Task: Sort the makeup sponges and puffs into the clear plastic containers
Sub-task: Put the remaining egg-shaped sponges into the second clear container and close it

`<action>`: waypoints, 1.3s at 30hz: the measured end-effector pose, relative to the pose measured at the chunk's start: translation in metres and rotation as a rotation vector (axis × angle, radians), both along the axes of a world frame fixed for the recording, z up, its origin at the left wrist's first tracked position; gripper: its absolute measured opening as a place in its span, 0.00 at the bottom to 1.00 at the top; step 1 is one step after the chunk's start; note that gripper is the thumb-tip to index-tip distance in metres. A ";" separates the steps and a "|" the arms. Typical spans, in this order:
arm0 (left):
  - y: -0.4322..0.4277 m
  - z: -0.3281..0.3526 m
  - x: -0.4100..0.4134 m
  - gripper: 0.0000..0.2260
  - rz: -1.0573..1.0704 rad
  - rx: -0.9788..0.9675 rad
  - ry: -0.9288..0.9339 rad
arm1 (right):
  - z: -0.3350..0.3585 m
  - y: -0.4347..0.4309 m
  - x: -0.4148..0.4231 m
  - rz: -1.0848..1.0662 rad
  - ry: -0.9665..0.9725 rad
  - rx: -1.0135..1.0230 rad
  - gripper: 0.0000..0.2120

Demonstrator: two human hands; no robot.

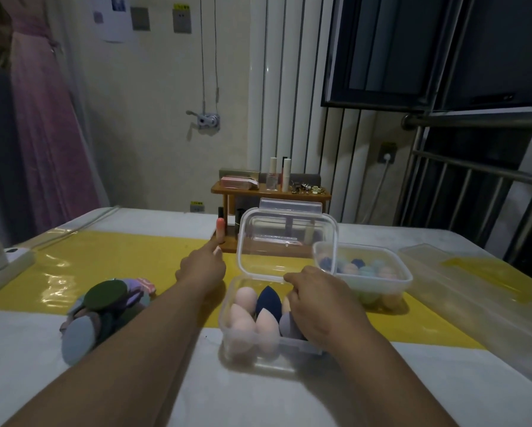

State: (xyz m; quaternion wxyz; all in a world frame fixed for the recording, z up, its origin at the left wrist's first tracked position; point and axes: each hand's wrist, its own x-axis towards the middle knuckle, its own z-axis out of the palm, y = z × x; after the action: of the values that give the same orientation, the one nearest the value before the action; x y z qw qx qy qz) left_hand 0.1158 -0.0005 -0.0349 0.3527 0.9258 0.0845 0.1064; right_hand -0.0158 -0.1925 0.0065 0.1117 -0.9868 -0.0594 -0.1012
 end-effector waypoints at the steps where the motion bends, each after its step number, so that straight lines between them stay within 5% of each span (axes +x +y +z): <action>1: -0.003 -0.002 0.005 0.27 0.007 0.054 0.023 | 0.000 0.000 0.000 0.002 -0.006 -0.001 0.18; 3: -0.008 -0.007 0.013 0.30 0.047 0.161 0.094 | 0.000 -0.001 0.000 0.006 -0.010 -0.004 0.18; 8: -0.013 -0.016 0.016 0.18 0.176 0.243 0.046 | 0.001 -0.001 0.002 0.009 0.003 -0.007 0.19; 11: -0.011 -0.014 0.013 0.17 0.122 0.101 -0.088 | 0.001 -0.001 0.001 0.005 0.007 -0.019 0.19; 15: -0.008 -0.006 -0.014 0.08 0.074 -0.336 -0.228 | 0.001 -0.001 0.000 0.009 0.004 -0.020 0.19; 20: -0.013 0.007 -0.057 0.03 0.099 -0.430 -0.303 | 0.004 0.000 -0.005 0.007 0.009 -0.021 0.20; 25: -0.023 0.017 -0.096 0.06 -0.253 -0.630 -0.475 | 0.003 0.002 -0.008 0.013 -0.020 0.015 0.19; 29: -0.022 0.017 -0.102 0.07 -0.441 -0.643 -0.380 | 0.002 -0.002 -0.012 0.060 -0.167 0.294 0.17; 32: -0.019 0.016 -0.102 0.09 -0.564 -0.685 -0.266 | 0.003 -0.007 -0.014 0.160 -0.082 0.532 0.13; 39: -0.013 0.020 -0.104 0.14 -0.612 -0.392 -0.182 | 0.001 -0.009 -0.009 0.187 -0.027 0.559 0.07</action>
State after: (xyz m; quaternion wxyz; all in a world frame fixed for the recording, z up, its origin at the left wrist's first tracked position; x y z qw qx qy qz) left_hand 0.0114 -0.0134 -0.0150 0.5447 0.8099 -0.2091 0.0598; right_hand -0.0252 -0.2011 0.0070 0.3873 -0.9066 -0.1212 -0.1161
